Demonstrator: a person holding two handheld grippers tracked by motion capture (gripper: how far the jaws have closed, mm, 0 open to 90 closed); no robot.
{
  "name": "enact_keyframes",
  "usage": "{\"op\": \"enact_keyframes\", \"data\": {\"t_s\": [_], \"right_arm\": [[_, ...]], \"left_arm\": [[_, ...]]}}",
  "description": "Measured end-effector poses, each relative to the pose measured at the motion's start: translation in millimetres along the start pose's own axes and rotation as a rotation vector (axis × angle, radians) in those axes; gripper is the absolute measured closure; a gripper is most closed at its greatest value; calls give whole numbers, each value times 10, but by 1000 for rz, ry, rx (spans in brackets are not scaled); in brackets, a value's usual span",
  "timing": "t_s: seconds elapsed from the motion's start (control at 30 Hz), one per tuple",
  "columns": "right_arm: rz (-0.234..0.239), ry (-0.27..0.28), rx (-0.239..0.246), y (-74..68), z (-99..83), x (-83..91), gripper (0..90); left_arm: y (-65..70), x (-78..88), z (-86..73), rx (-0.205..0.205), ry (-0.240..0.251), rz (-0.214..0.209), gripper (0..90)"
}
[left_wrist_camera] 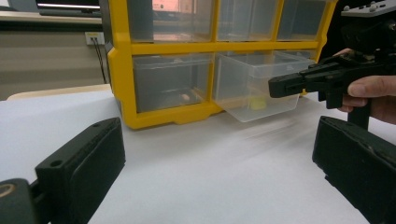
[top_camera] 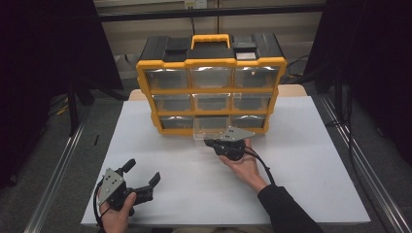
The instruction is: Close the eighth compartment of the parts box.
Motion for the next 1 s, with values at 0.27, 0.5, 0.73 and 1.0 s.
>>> {"op": "enact_keyframes", "data": {"t_s": [0.27, 0.5, 0.73, 1.0], "right_arm": [[-7, 1, 5, 21, 21, -51, 900], [-14, 20, 10, 44, 48, -64, 900], [-28, 17, 9, 83, 35, -83, 900], [-42, 23, 6, 134, 39, -103, 900]], "left_arm": [[-5, 3, 1, -2, 0, -1, 27], [-3, -1, -2, -1, -2, -1, 26], [1, -6, -1, 0, 0, -1, 27], [0, -6, 1, 1, 2, -1, 26]]}}
Point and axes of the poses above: each handheld gripper's, and its own axes: x roughly backward along the jaws, z roughly out of its top, y roughly to its right, the point moved 10 cm from there along -x, roughly forward along the jaws, and after that the axes turned 2 degrees about -z, right-handed, at the moved point
